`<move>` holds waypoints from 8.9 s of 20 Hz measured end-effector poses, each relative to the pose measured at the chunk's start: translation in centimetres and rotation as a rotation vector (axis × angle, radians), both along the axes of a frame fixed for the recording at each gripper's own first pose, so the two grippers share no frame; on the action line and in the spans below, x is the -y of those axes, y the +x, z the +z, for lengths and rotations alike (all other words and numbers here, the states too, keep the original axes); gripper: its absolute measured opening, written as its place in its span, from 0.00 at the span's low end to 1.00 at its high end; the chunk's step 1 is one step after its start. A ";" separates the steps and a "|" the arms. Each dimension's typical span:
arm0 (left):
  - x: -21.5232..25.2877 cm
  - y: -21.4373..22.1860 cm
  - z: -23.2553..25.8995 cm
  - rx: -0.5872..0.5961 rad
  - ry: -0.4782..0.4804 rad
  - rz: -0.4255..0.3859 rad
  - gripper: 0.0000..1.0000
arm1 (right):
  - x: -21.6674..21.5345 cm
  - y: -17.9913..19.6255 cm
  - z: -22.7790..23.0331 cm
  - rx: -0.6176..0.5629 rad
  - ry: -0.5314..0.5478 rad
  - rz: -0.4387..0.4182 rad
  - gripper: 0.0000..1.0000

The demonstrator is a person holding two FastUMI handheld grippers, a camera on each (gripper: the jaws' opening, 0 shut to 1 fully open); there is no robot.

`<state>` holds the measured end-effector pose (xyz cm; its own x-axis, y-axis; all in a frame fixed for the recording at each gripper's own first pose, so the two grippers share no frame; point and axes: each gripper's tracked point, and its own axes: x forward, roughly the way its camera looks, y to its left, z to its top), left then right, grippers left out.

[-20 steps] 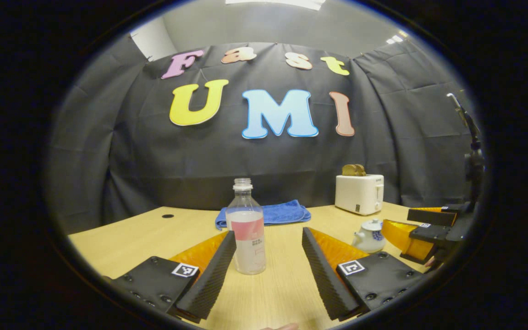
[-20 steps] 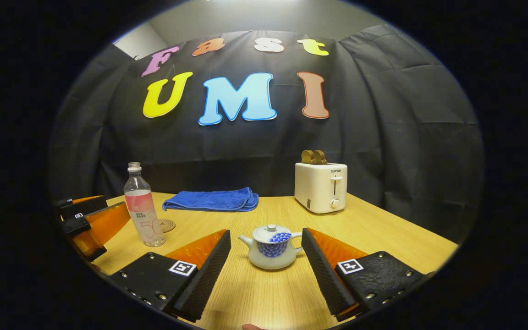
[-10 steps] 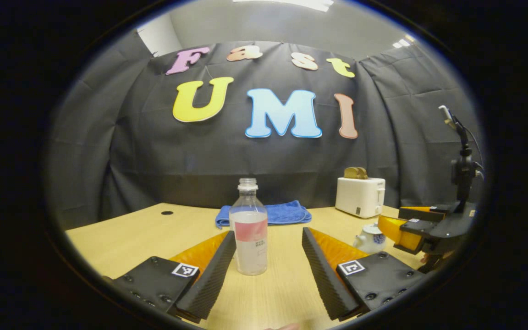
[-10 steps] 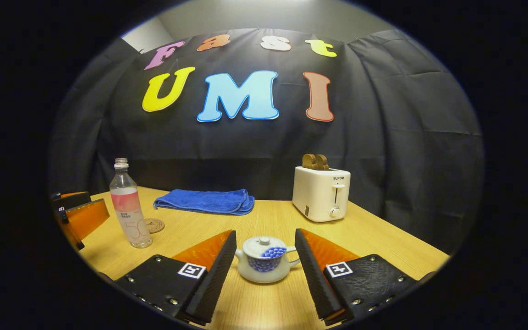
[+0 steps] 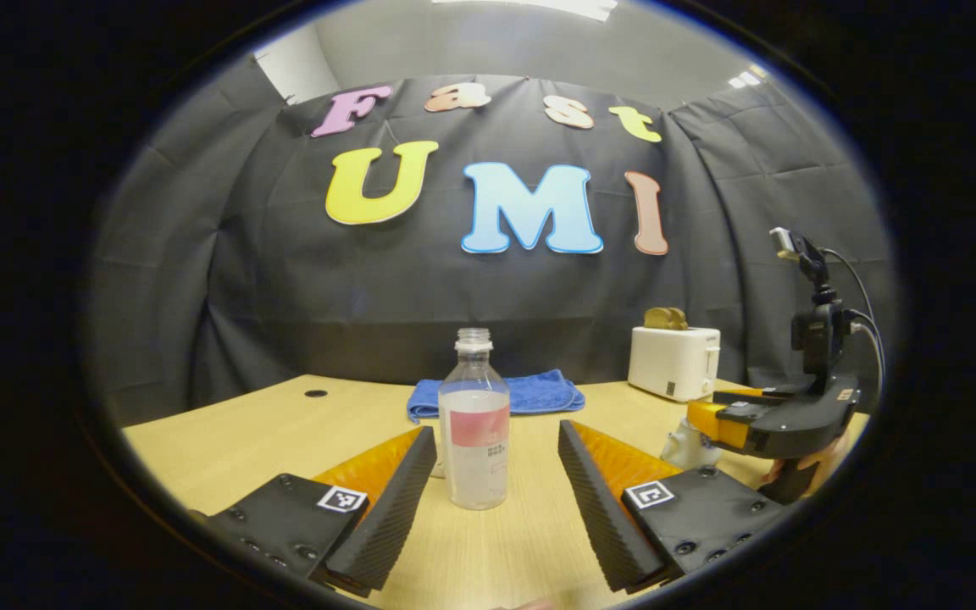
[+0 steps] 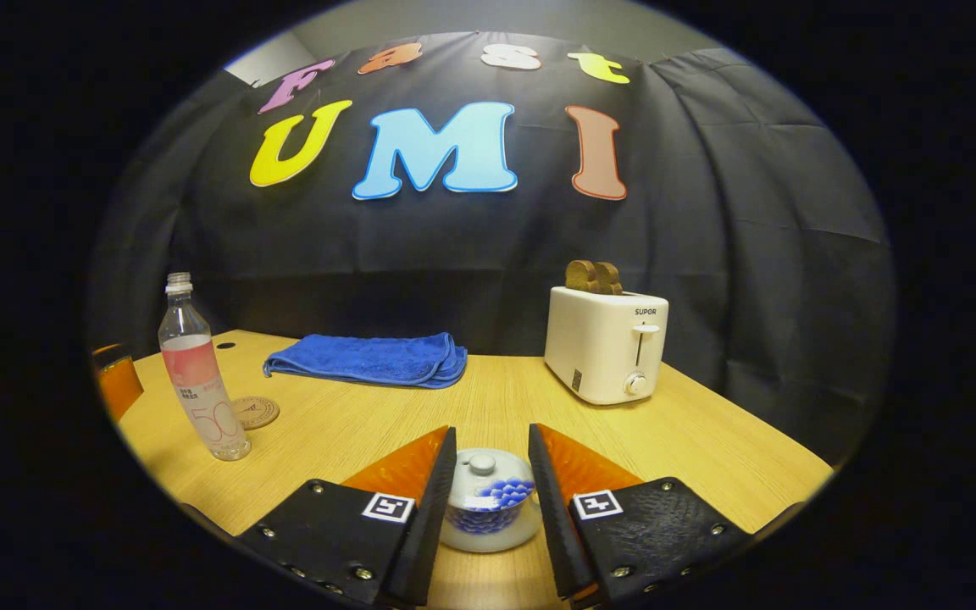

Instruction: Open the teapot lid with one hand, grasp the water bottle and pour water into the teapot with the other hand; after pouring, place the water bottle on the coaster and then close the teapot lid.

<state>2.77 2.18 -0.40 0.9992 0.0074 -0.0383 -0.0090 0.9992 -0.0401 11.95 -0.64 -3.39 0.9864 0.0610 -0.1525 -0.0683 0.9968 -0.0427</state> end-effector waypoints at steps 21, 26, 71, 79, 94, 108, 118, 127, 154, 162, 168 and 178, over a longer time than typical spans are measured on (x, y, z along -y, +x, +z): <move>0.5 0.8 -0.9 -0.011 0.002 -0.005 1.00 | -0.1 -0.1 3.0 0.118 -0.019 0.016 0.03; 0.5 2.2 -1.1 -0.003 -0.015 -0.016 1.00 | -1.1 -2.8 4.3 0.144 0.008 0.068 0.02; 2.3 8.5 0.2 -0.015 0.206 -0.017 0.87 | -2.3 -16.8 2.9 0.127 0.068 0.180 0.02; 7.8 10.0 -1.5 -0.035 0.561 -0.115 0.86 | -0.7 -21.0 1.8 0.119 0.075 0.137 0.02; 13.9 11.2 -3.1 0.024 1.197 -0.195 0.86 | 0.9 -24.6 1.1 0.095 0.122 0.100 0.02; 17.0 12.2 -6.4 -0.086 1.519 -0.291 0.84 | 2.0 -25.0 0.5 0.077 0.132 0.086 0.02; 17.5 12.1 -5.8 -0.076 1.683 -0.270 0.84 | 2.5 -24.9 0.3 0.072 0.144 0.082 0.02; 17.7 11.8 -5.4 -0.085 1.810 -0.285 0.84 | 2.8 -24.9 0.1 0.066 0.155 0.073 0.02; 19.0 12.5 -2.6 -0.035 2.114 -0.306 0.84 | 3.0 -25.0 0.1 0.063 0.149 0.070 0.02; 19.3 12.7 -1.8 -0.010 2.183 -0.287 0.84 | 3.1 -25.0 0.2 0.065 0.144 0.070 0.02; 19.4 12.7 -1.5 -0.007 2.214 -0.273 0.80 | 3.2 -25.0 0.4 0.080 0.129 0.064 0.02; 19.4 12.9 -1.8 0.006 2.185 -0.279 0.84 | 3.2 -25.0 0.2 0.077 0.130 0.063 0.02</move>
<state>15.69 -17.22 -2.18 0.9822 -0.0801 -0.1699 0.0972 -0.5568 0.8249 -13.04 -3.84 -3.19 0.9885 0.1373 -0.0634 -0.1322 0.9881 0.0787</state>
